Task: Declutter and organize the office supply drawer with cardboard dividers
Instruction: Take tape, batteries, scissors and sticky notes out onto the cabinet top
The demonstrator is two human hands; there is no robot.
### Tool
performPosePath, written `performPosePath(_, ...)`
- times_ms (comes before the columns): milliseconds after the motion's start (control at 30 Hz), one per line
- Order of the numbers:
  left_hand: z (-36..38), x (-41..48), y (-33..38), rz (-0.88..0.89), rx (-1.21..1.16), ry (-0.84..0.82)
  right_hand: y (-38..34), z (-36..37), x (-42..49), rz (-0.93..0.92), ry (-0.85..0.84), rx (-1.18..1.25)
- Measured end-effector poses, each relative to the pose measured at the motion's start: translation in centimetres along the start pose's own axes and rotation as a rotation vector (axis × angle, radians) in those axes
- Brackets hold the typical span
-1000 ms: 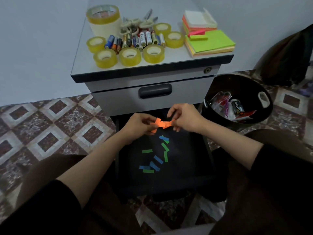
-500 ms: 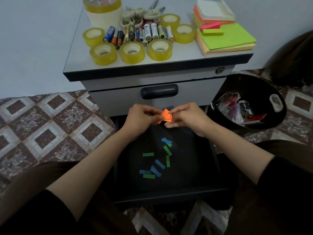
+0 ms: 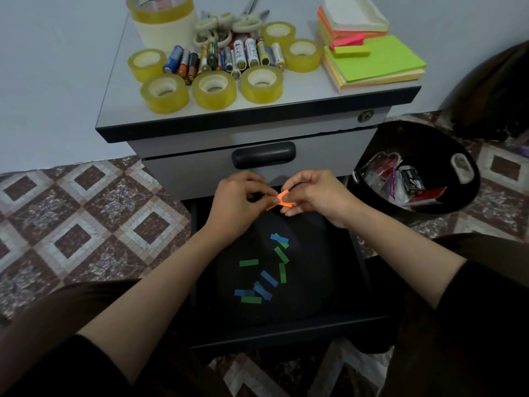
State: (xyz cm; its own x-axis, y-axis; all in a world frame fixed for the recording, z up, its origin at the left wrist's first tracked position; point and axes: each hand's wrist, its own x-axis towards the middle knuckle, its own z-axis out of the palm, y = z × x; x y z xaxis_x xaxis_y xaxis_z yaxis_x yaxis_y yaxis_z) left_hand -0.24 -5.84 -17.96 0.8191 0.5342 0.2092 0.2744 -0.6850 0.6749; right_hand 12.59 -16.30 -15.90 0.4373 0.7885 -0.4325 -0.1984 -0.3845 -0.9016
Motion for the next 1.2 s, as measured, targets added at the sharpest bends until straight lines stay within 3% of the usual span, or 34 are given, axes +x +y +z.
performPosePath(333,-0.3,0.0,0.3,0.091,0.243,-0.159,0.4,0.0,0.4,0.030,-0.016,-0.134)
performPosePath(500,-0.4,0.0,0.4,0.084,0.295,-0.214,0.9,0.0,0.4,-0.270,0.005,-0.833)
performPosePath(567,-0.5,0.0,0.5,0.085,0.283,-0.209,1.1,0.1,0.3,-0.359,0.032,-0.974)
performPosePath(833,-0.7,0.2,0.8,0.039,0.419,-0.256,0.7,0.5,-0.4,-0.456,0.058,-1.022)
performPosePath(1067,-0.9,0.2,0.5,-0.054,0.409,-0.222,0.5,0.3,-0.3,-0.315,0.168,-1.177)
performPosePath(1200,-0.8,0.1,0.5,-0.070,0.417,-0.235,0.6,0.7,-0.4,-0.328,0.150,-1.157)
